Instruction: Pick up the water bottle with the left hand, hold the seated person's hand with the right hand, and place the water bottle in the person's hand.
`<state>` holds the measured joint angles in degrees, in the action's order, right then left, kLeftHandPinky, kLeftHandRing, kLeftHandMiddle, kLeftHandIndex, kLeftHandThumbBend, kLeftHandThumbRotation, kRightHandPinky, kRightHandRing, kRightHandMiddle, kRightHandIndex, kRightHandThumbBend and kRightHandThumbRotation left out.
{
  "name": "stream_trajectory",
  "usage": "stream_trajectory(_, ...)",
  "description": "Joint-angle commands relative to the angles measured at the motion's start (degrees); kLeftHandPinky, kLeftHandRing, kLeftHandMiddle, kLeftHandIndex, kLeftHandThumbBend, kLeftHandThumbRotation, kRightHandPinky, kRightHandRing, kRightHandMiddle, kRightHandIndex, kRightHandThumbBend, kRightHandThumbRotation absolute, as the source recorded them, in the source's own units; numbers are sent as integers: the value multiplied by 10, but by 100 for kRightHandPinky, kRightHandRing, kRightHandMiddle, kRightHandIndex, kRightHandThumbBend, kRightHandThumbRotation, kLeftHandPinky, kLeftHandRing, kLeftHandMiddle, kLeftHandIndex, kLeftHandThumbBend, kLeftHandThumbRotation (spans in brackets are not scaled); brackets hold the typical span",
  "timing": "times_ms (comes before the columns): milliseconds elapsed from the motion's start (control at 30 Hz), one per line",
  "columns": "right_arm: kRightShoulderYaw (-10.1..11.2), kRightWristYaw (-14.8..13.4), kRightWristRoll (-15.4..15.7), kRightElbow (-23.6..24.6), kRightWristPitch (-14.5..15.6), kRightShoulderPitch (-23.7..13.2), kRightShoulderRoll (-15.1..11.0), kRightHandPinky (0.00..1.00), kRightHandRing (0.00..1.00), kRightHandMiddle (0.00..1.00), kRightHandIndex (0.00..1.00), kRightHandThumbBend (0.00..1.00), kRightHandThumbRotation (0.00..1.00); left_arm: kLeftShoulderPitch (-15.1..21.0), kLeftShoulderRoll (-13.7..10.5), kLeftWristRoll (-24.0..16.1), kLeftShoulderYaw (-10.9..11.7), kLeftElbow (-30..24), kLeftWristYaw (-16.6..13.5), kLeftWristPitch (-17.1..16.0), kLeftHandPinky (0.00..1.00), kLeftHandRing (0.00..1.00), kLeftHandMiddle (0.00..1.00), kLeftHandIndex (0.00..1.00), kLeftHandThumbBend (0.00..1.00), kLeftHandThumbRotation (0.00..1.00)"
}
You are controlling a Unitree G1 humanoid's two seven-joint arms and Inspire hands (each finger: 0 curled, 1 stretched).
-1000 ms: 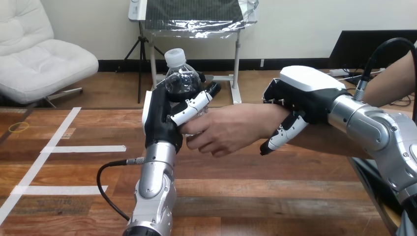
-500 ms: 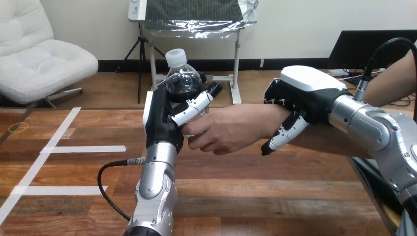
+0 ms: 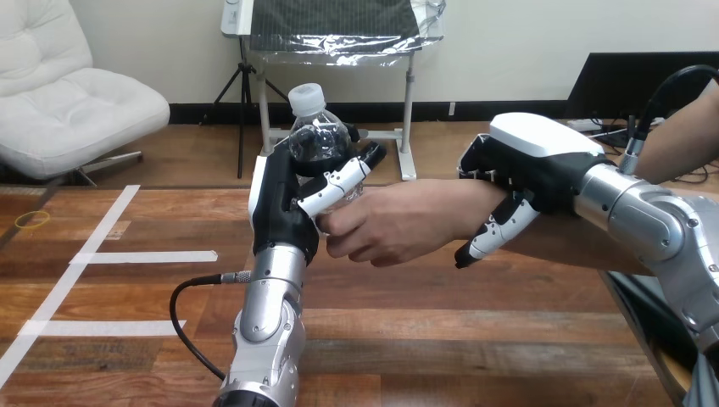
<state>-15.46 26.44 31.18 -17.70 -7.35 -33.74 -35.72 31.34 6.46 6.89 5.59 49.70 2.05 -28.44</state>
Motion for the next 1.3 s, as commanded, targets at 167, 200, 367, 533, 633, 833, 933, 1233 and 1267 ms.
stream_trajectory(167, 4, 13, -20, 23, 12, 17, 7, 29, 36, 46, 53, 93, 29, 10, 39, 19, -17, -40, 33, 11, 32, 36, 40, 47, 65, 2)
stream_trajectory(200, 4, 13, -20, 25, 13, 18, 6, 29, 37, 47, 54, 93, 30, 9, 39, 21, -17, -41, 34, 13, 32, 36, 40, 47, 66, 3)
stream_trajectory(367, 3, 16, -19, 38, 10, 26, -3, 33, 43, 53, 62, 95, 37, 4, 38, 43, -15, -57, 51, 32, 34, 39, 43, 52, 70, 11)
stream_trajectory(533, 6, 22, -23, 50, 8, 34, -10, 36, 48, 58, 66, 96, 43, -2, 34, 56, -16, -70, 64, 48, 38, 44, 49, 58, 73, 20)
stream_trajectory(633, 8, 27, -24, 57, 11, 39, -14, 41, 53, 61, 68, 98, 48, -5, 31, 63, -15, -76, 73, 52, 41, 49, 54, 63, 75, 28)
stream_trajectory(833, 11, 34, -28, 65, 10, 47, -22, 47, 60, 66, 71, 100, 56, -16, 21, 54, -21, -96, 73, 62, 48, 58, 63, 70, 78, 40)
stream_trajectory(933, 14, 35, -33, 72, 9, 54, -24, 49, 62, 67, 72, 100, 59, -20, 15, 43, -24, -103, 68, 62, 54, 63, 68, 74, 80, 49)
stream_trajectory(1233, 25, 42, -46, 93, 14, 75, -29, 53, 68, 69, 73, 100, 62, -34, 4, 23, -26, -129, 56, 66, 65, 72, 75, 78, 81, 67)
stream_trajectory(1267, 26, 42, -47, 94, 13, 77, -29, 54, 68, 70, 73, 100, 62, -36, 3, 22, -26, -131, 55, 66, 66, 73, 75, 78, 80, 68)
